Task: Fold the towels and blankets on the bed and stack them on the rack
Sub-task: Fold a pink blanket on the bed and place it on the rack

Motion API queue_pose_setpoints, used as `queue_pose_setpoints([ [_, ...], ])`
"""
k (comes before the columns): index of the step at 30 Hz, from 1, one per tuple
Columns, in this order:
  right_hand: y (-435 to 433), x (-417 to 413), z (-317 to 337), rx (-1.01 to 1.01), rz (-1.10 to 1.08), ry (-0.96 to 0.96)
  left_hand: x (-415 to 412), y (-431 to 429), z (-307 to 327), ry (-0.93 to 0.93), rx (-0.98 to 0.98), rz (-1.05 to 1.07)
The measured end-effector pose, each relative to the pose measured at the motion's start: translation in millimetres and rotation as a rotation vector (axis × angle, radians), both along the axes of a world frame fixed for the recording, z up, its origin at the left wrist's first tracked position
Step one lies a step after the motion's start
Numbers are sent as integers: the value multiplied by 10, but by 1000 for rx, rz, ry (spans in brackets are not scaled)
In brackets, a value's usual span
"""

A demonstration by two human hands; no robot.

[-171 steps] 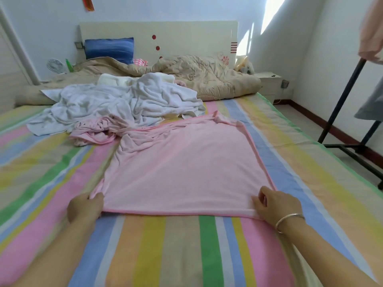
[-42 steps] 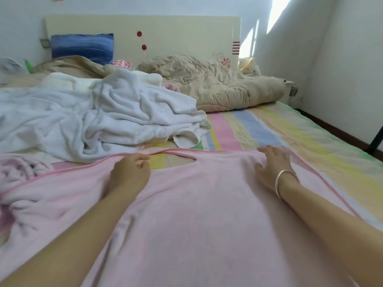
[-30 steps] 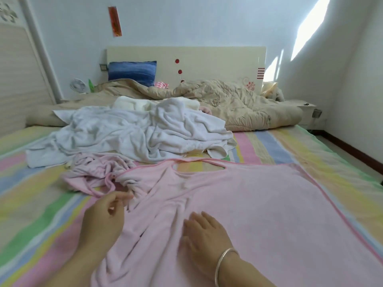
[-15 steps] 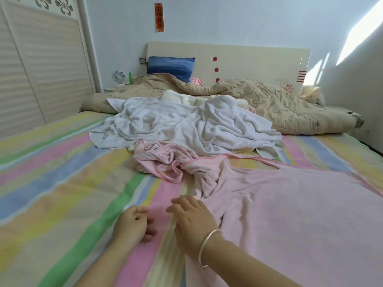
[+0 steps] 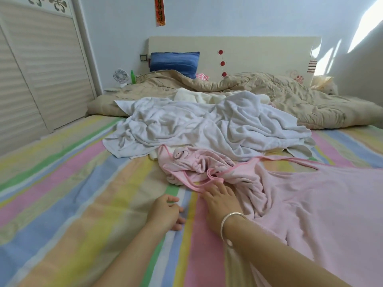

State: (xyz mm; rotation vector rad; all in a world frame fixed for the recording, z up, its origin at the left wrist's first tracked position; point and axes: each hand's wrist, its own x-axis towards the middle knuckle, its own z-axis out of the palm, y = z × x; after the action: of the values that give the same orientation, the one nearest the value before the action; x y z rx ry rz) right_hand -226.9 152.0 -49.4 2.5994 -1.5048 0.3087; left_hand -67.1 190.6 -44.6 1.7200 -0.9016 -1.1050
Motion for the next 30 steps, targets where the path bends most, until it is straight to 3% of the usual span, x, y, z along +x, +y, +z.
queue_pose_setpoints([
  [4,-123,366,-22,-150,36,-3,242,-259,-16,-53,-28,-64],
  [6,-233,585,-72,-114,5,-43,360,-346,-38,-45,-28,-82],
  [12,-669,1086,70,-40,-193,-417,566,-207,-173,134,-86,-107],
  [14,-849,1142,154,108,-353,-514,591,-277,-191,162,-94,-82],
  [16,-1008,1178,201,222,-429,-419,620,-374,-185,179,-85,-75],
  [21,-1118,1100,402,274,-332,71,663,-538,-122,244,-87,-114],
  [23,-1121,1037,593,237,-251,23,656,-613,-128,151,-118,-94],
  [25,-1074,975,851,269,-189,-211,660,-705,-119,-87,-147,-52],
  [28,-950,949,1213,326,-133,-604,734,-858,-32,-609,-138,-103],
  [30,-878,957,1359,352,-81,-835,754,-977,93,-753,-102,-148],
])
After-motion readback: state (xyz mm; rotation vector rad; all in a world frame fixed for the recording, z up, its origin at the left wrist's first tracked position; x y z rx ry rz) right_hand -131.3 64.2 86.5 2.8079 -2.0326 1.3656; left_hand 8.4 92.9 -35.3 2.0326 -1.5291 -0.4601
